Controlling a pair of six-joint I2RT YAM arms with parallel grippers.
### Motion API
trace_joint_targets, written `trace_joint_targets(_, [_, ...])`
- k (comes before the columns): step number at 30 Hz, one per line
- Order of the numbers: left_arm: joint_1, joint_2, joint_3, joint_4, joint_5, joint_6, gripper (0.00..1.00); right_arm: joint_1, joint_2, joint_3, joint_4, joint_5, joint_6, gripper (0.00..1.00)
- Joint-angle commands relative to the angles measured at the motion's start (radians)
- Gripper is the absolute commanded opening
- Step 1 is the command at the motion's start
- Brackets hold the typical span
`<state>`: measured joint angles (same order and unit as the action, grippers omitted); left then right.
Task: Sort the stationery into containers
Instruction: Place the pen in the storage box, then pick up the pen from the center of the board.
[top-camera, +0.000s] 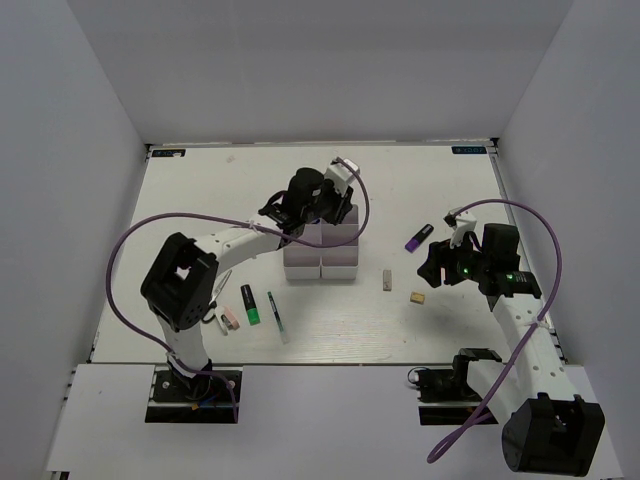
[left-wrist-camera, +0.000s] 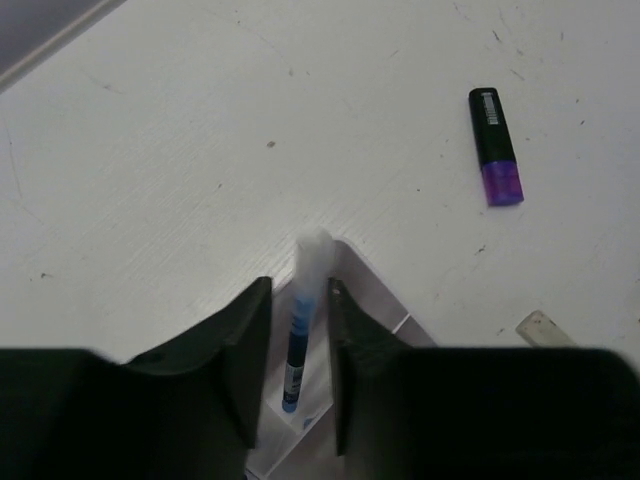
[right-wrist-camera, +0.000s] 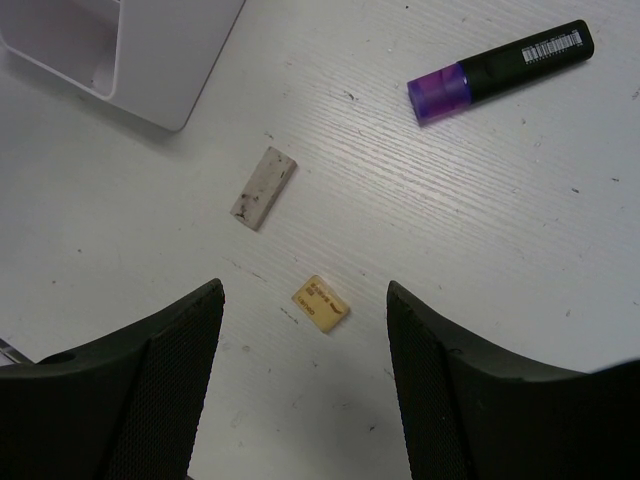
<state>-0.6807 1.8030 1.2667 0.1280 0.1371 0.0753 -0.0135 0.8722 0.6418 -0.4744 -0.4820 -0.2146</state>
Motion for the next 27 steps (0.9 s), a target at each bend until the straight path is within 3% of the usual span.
trace_joint_targets(1, [-0.020, -0.062, -0.006, 0.044, -0.011, 0.004, 0.44, -0.005, -0.002, 0.036, -0.009, -0.017, -0.011, 0.69])
trace_joint_targets(3, [-0.023, -0.079, -0.004, 0.036, -0.016, 0.000, 0.56, -0.003, -0.001, 0.036, -0.009, -0.018, -0.009, 0.69])
trace_joint_targets(9, [-0.066, -0.171, -0.001, 0.007, -0.047, 0.012, 0.58, -0.005, -0.004, 0.035, -0.009, -0.021, -0.012, 0.69])
trace_joint_targets(10, [-0.072, -0.207, -0.006, -0.004, -0.101, -0.002, 0.36, -0.005, -0.002, 0.035, -0.009, -0.021, -0.014, 0.69])
trace_joint_targets(12, [-0.106, -0.275, -0.016, -0.123, -0.155, -0.041, 0.04, -0.005, -0.004, 0.035, -0.010, -0.020, -0.012, 0.68])
trace_joint_targets(13, [-0.114, -0.319, -0.015, -0.187, -0.241, -0.063, 0.00, -0.006, -0.009, 0.038, -0.012, -0.018, -0.012, 0.62])
trace_joint_targets(14, [-0.137, -0.341, 0.008, -0.332, -0.360, -0.210, 0.00, -0.005, -0.010, 0.036, -0.010, -0.021, -0.012, 0.31])
trace_joint_targets(15, [-0.141, -0.396, 0.014, -0.490, -0.419, -0.263, 0.00, -0.006, -0.013, 0.036, -0.013, -0.020, -0.014, 0.10])
trace_joint_targets(16, [-0.145, -0.412, 0.016, -0.561, -0.532, -0.322, 0.00, -0.006, -0.012, 0.036, -0.012, -0.024, -0.014, 0.00])
trace_joint_targets(17, [-0.146, -0.431, -0.025, -0.681, -0.616, -0.506, 0.04, -0.005, -0.010, 0.035, -0.009, -0.024, -0.014, 0.00])
trace_joint_targets(19, [-0.135, -0.508, -0.096, -0.847, -0.698, -0.650, 0.35, 0.000, -0.003, 0.038, -0.012, -0.027, -0.014, 0.62])
trace_joint_targets(20, [-0.128, -0.525, -0.128, -0.884, -0.661, -0.751, 0.56, 0.000, 0.005, 0.042, -0.021, -0.030, -0.025, 0.85])
trace_joint_targets(21, [-0.103, -0.562, -0.215, -0.913, -0.645, -0.829, 0.62, 0.001, 0.011, 0.051, -0.033, -0.052, -0.031, 0.90])
trace_joint_targets(22, [-0.092, -0.580, -0.239, -0.921, -0.630, -0.901, 0.66, 0.000, 0.014, 0.053, -0.035, -0.058, -0.040, 0.75])
trace_joint_targets(24, [-0.053, -0.590, -0.318, -0.915, -0.535, -0.957, 0.68, -0.002, 0.019, 0.053, -0.033, -0.066, -0.036, 0.00])
trace_joint_targets(26, [-0.040, -0.573, -0.345, -0.900, -0.496, -0.988, 0.68, -0.002, 0.016, 0.042, -0.020, -0.050, -0.017, 0.00])
trace_joint_targets(27, [-0.031, -0.565, -0.369, -0.884, -0.479, -1.002, 0.68, -0.003, 0.011, 0.042, -0.017, -0.040, -0.017, 0.14])
